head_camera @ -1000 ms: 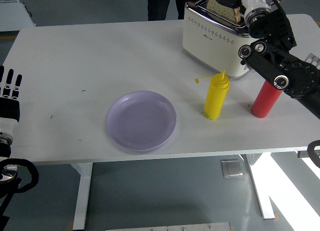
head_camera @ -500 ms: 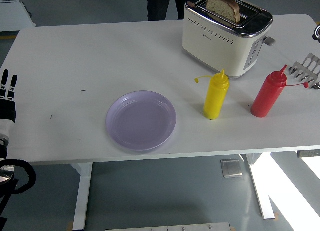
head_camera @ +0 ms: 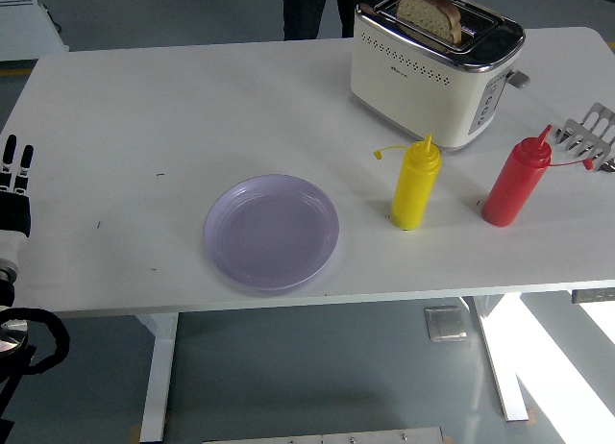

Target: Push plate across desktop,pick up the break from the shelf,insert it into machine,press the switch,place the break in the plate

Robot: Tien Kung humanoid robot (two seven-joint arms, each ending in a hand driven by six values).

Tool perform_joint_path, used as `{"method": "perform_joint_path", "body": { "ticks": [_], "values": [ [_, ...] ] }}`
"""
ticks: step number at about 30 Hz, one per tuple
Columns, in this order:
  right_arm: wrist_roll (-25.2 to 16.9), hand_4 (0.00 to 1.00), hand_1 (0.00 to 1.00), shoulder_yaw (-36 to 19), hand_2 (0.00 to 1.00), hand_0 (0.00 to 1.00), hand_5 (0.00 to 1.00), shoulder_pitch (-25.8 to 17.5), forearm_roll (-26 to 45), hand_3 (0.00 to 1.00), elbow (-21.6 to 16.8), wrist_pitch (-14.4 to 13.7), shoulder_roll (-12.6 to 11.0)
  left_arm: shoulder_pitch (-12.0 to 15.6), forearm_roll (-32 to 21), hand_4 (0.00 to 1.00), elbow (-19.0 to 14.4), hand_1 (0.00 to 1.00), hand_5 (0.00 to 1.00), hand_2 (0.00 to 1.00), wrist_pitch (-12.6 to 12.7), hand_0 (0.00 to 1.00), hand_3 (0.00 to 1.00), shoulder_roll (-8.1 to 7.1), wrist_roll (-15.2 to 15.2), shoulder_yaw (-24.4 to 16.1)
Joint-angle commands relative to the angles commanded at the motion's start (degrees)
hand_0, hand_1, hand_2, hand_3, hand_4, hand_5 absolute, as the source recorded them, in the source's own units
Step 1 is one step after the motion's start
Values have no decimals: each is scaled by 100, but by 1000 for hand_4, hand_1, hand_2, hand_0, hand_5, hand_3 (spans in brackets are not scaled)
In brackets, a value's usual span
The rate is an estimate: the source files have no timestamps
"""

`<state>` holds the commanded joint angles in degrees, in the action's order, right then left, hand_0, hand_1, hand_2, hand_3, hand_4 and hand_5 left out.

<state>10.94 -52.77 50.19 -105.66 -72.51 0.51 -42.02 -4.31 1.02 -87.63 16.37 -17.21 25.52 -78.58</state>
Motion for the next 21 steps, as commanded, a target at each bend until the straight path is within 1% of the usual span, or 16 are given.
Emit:
{"method": "perform_joint_path", "body": {
  "ticks": [4, 8, 16, 21],
  "values": [
    [-6, 65, 315, 139, 605, 421, 2, -73, 12, 494, 68, 54, -26, 1, -12, 695, 10, 686, 900, 643, -9, 751, 627, 10, -5, 16],
    [-7, 65, 315, 254, 605, 421, 2, -154, 50, 494, 120, 60, -1, 6, -25, 695, 10, 686, 900, 643, -15, 751, 627, 15, -12, 26],
    [-21, 75, 314, 464, 603, 428, 2, -317, 161, 493, 337, 42, 171, -18, -102, 694, 57, 687, 900, 645, -54, 751, 628, 31, -65, 61],
    [-50, 75, 316, 604, 603, 430, 2, -374, 244, 493, 519, 9, 281, -41, -234, 694, 112, 688, 901, 645, -109, 751, 629, 48, -149, 109]
  ]
}}
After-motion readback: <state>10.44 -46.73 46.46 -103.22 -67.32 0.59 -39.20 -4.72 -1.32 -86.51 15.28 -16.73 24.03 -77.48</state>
